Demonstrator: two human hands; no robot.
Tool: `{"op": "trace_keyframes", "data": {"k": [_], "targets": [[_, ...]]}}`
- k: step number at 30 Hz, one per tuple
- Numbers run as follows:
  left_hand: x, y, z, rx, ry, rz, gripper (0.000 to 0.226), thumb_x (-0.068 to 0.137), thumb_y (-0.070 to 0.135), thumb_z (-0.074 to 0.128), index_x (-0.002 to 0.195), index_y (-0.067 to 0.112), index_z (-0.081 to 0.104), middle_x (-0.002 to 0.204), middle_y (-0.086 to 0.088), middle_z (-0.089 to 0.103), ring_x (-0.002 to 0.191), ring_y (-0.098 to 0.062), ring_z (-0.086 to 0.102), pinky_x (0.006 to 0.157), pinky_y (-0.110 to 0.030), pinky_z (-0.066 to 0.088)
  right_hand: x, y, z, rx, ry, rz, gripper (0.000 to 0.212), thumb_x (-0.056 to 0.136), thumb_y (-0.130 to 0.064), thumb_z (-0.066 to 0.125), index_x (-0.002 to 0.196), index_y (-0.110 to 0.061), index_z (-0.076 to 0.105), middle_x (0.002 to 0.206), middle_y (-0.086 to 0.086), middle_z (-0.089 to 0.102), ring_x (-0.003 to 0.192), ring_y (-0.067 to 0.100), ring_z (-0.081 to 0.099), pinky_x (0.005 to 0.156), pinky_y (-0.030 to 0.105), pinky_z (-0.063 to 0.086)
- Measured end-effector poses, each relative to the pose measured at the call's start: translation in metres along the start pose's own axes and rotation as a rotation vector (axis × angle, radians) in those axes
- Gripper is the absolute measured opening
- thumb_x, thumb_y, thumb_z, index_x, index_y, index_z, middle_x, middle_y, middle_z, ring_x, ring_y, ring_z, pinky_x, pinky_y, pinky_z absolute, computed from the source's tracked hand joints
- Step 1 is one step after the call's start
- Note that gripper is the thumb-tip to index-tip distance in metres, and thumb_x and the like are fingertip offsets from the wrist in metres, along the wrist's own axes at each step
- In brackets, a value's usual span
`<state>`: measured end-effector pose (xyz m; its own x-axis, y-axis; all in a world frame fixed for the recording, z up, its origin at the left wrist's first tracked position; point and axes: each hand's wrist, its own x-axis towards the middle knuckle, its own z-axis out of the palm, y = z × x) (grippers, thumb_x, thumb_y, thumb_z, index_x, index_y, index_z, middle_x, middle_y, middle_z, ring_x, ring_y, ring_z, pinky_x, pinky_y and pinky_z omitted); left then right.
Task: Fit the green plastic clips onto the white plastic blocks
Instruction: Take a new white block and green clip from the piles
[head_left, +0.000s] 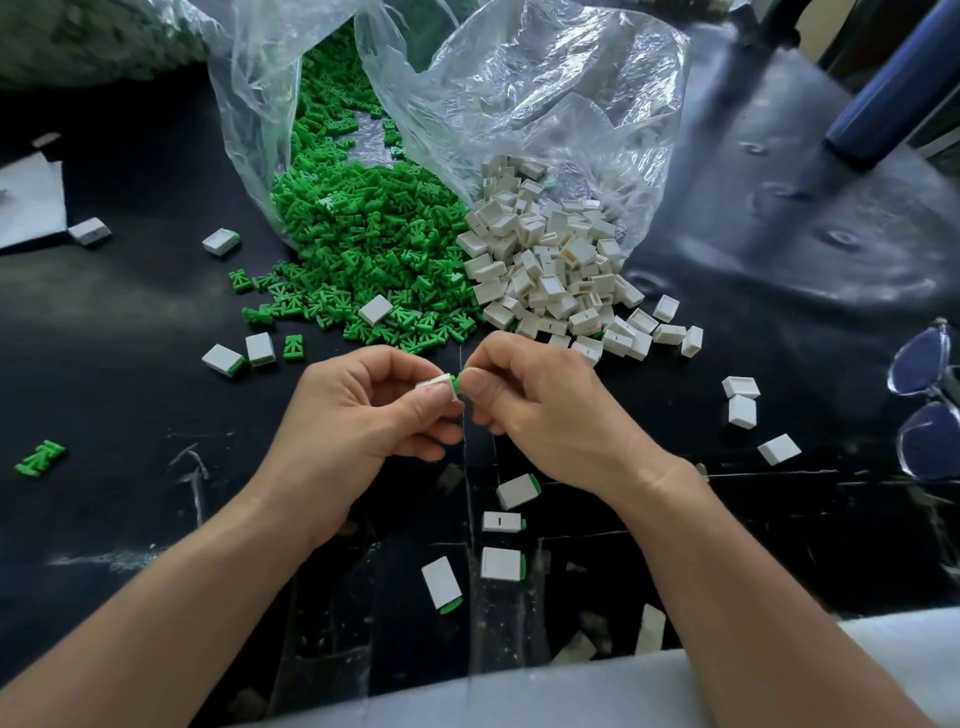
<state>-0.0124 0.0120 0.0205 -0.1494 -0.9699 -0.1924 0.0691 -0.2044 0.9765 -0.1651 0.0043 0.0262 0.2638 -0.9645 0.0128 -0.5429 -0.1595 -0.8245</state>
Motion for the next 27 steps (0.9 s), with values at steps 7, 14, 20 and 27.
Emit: {"op": "trace_keyframes", "data": {"k": [7, 14, 20, 27], "targets": [[0.001, 0.000, 0.000, -0.145, -0.001, -0.024, 0.020, 0.060, 0.017, 0.065, 0.077, 0.006, 0.061, 0.064, -0.010, 0.070, 0.051, -0.014, 0.066, 0.045, -0.018, 0.051, -0.003, -0.005, 0.010, 0.049, 0.127, -0.046, 0.017, 0.091, -0.015, 0.054, 0.075, -0.020, 0.049, 0.063, -0.006, 0.051, 0.062, 0.013, 0.047, 0.060, 0.029, 0.040], [-0.002, -0.001, 0.002, -0.217, -0.001, 0.015, 0.020, 0.061, 0.015, 0.064, 0.078, 0.005, 0.059, 0.062, -0.009, 0.069, 0.051, -0.013, 0.066, 0.044, -0.018, 0.050, -0.006, -0.007, 0.022, 0.170, 0.227, -0.053, 0.018, 0.089, -0.016, 0.050, 0.072, -0.018, 0.046, 0.062, -0.008, 0.045, 0.059, 0.005, 0.041, 0.058, 0.025, 0.038], [-0.004, -0.004, 0.000, -0.017, 0.000, 0.102, 0.018, 0.063, 0.020, 0.065, 0.075, 0.007, 0.060, 0.059, -0.008, 0.069, 0.053, -0.014, 0.067, 0.047, -0.019, 0.052, -0.006, -0.008, 0.015, 0.068, 0.104, -0.065, 0.020, 0.090, -0.008, 0.052, 0.073, -0.016, 0.046, 0.059, -0.008, 0.042, 0.057, 0.007, 0.039, 0.056, 0.027, 0.036], [-0.004, 0.000, -0.002, 0.015, -0.042, 0.143, 0.020, 0.063, 0.022, 0.066, 0.076, 0.008, 0.061, 0.061, -0.009, 0.069, 0.055, -0.015, 0.068, 0.048, -0.020, 0.053, -0.006, -0.008, 0.008, 0.046, 0.095, -0.153, 0.016, 0.088, -0.009, 0.056, 0.074, -0.013, 0.052, 0.062, -0.001, 0.049, 0.057, 0.011, 0.043, 0.055, 0.025, 0.038]]}}
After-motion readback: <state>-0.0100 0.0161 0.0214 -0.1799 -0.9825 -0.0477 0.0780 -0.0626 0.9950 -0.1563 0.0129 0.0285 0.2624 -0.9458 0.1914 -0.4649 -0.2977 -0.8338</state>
